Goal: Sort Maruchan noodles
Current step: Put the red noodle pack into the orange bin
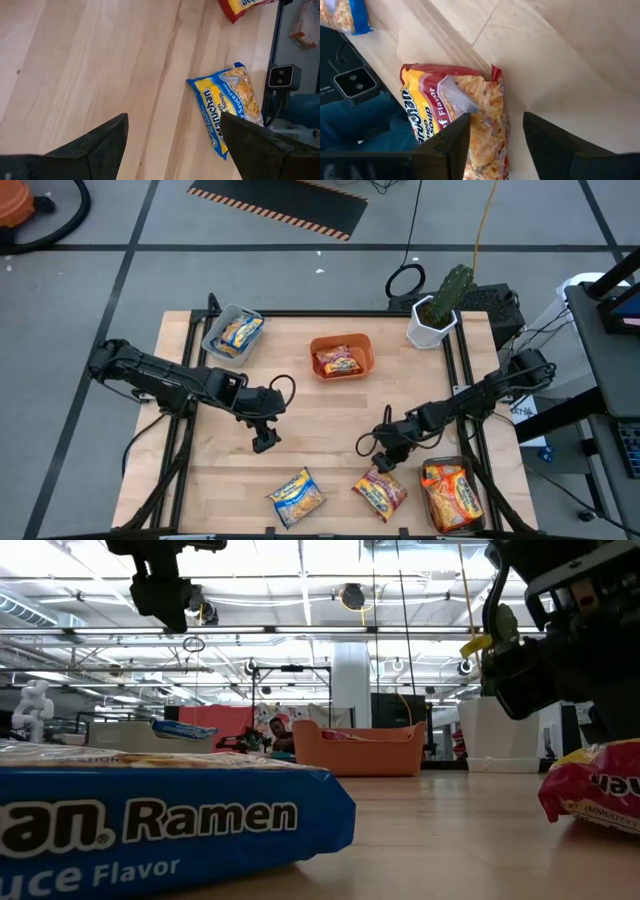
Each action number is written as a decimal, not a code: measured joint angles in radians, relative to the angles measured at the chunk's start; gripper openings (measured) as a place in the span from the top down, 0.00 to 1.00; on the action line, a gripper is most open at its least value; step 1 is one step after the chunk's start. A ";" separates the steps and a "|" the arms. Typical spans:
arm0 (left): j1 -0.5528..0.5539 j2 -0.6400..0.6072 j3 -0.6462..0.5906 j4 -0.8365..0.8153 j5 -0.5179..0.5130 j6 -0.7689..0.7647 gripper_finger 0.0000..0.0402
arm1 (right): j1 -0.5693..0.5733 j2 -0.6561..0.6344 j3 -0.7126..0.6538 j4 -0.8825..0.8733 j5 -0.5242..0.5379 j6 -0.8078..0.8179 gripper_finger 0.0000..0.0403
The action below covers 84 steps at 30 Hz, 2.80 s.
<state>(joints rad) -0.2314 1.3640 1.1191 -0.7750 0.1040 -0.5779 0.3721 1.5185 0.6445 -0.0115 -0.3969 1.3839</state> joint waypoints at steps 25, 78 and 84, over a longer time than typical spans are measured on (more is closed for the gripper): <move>0.001 0.000 0.000 0.022 -0.209 -0.177 0.21 | -0.061 -0.006 -0.001 0.235 -0.052 -0.064 1.00; -0.017 0.026 -0.116 0.246 -0.420 -0.474 0.21 | -0.010 0.111 0.001 0.226 -0.057 -0.321 0.86; 0.009 0.026 -0.116 0.246 -0.419 -0.387 0.21 | -0.046 0.105 -0.003 0.333 -0.048 -0.235 0.99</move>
<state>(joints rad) -0.2224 1.3903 1.0031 -0.5289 -0.3149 -0.9647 0.3261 1.6231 0.6418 0.3214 -0.4449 1.1492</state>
